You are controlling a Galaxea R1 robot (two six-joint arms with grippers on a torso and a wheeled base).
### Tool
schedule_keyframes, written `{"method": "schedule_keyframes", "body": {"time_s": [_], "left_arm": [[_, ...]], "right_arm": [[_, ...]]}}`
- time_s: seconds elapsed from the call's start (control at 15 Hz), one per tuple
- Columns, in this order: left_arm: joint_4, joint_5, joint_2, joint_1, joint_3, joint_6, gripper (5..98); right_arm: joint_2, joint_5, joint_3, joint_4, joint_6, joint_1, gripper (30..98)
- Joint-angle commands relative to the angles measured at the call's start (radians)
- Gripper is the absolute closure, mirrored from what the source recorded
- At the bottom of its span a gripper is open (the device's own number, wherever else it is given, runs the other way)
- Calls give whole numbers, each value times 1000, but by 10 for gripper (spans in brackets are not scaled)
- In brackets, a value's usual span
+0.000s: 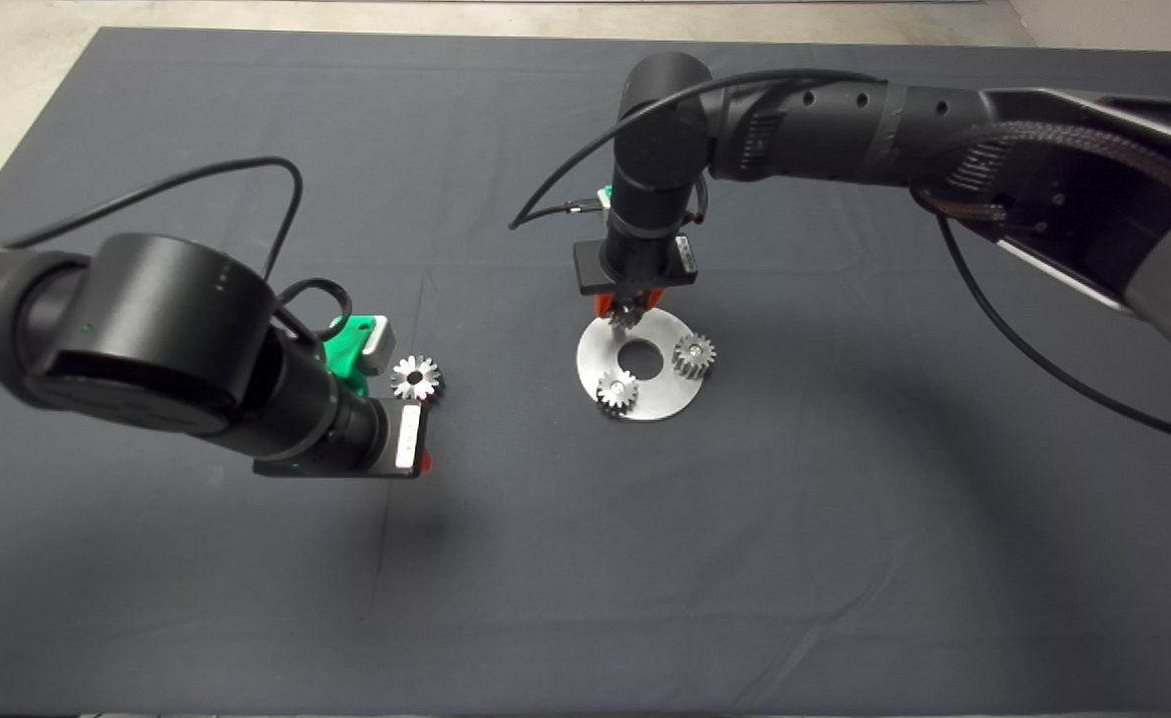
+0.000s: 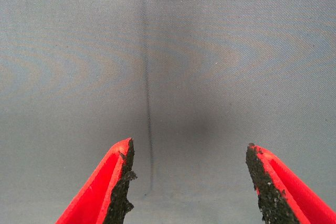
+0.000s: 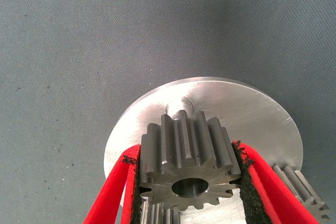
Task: Remove an incorrectly installed larger gear and replace it with the correct smaller gear
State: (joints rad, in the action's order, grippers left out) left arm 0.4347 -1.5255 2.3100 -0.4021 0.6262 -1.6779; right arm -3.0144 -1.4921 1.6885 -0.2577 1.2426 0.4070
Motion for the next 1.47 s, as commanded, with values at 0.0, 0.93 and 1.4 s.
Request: {"method": "schedule_keyframes", "body": {"time_s": [0.0,0.93,1.4], "left_arm": [[10,-85,0,-17,-7,1,499],[10,-85,0,-17,-11,1,499],[10,-85,0,-17,-8,1,499]], "right_arm": [[8,-31,-4,95,5,3,906],[10,-34,5,123,2,3,926],[8,-28,0,155,0,1,926]]}}
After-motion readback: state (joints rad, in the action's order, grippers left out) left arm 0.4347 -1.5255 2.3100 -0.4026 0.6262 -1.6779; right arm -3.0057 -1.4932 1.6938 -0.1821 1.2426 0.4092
